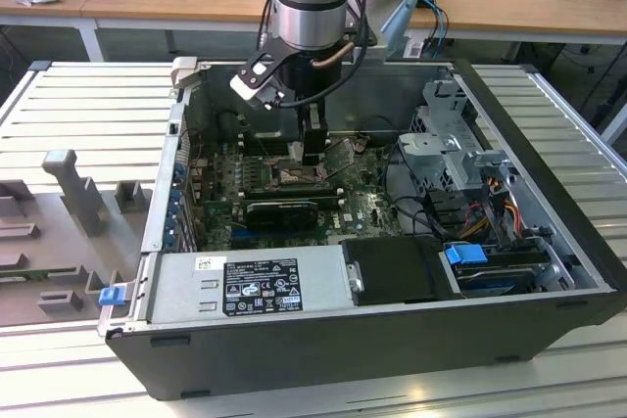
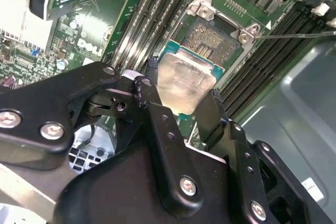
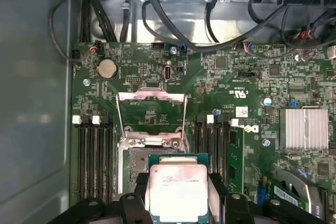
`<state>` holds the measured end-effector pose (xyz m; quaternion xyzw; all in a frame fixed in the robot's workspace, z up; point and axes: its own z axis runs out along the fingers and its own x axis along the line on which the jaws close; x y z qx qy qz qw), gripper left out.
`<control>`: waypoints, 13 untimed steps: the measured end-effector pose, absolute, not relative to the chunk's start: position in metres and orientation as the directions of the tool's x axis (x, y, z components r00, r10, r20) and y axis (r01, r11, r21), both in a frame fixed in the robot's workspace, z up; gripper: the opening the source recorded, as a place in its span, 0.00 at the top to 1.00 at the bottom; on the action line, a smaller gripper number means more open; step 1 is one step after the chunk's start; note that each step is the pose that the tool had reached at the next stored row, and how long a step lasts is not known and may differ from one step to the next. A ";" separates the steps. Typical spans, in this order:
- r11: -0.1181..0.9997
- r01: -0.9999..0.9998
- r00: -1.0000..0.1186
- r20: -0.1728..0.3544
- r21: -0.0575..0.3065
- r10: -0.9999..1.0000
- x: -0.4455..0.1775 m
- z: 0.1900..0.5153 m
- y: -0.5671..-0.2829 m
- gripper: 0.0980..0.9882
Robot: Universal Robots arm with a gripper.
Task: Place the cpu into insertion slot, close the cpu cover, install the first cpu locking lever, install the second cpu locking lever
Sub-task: 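Place the cpu into insertion slot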
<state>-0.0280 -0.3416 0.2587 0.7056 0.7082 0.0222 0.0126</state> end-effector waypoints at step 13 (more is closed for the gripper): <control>0.003 0.999 -0.004 0.018 0.049 1.000 -0.029 0.240 -0.339 0.52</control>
